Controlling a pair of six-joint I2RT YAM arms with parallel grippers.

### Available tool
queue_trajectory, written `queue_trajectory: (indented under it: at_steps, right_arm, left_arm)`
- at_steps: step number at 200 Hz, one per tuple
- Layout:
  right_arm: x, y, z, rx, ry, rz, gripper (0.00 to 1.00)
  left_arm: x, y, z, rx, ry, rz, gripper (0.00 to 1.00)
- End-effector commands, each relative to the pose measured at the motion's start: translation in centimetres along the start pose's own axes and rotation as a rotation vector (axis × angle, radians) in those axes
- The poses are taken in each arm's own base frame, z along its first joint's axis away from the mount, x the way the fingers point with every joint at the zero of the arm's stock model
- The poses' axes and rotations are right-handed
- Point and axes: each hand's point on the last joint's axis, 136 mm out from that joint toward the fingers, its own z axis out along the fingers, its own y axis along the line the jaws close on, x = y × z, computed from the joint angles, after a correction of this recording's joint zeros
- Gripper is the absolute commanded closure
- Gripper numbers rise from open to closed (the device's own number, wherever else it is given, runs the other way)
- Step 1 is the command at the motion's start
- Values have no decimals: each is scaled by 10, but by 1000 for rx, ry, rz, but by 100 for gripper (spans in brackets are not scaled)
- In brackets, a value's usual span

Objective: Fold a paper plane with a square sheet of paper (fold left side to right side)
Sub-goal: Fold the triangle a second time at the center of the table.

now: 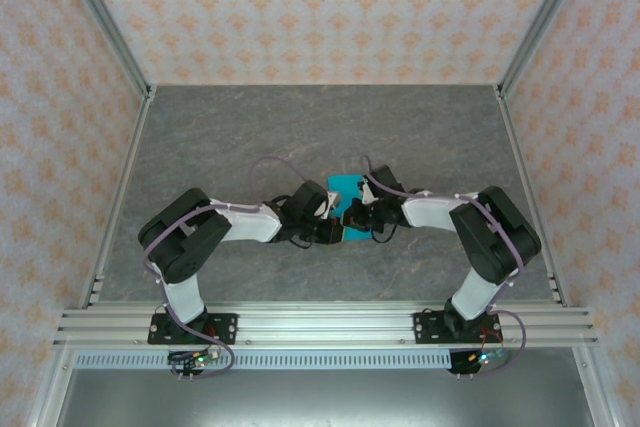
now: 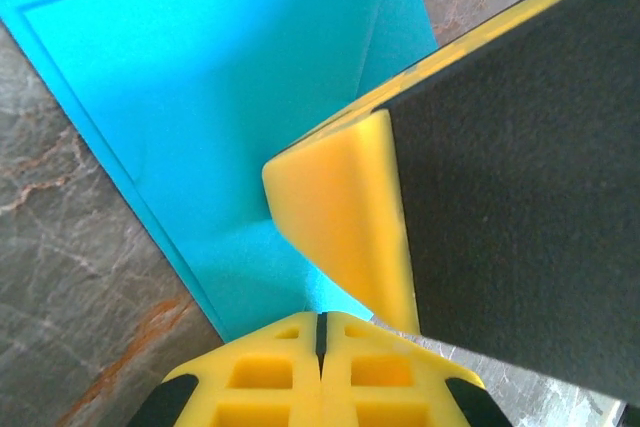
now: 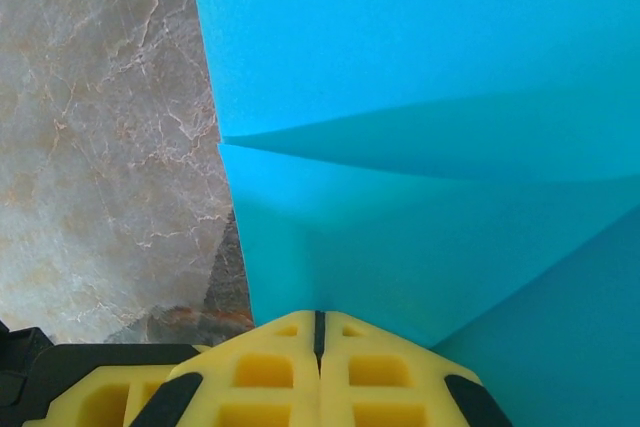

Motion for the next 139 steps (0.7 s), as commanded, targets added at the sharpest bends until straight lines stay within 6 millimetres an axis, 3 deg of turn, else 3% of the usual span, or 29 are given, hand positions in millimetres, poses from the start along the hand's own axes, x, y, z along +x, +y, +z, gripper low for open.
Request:
queue_trajectory:
  at_steps: [1, 139]
  right_arm:
    - [-15, -33, -4, 121, -48, 12, 100]
    - [-62, -57, -21, 116, -99, 66, 100]
  left_arm:
    - [25, 29, -2, -97, 64, -49, 100]
    - [24, 28, -2, -91, 57, -50, 100]
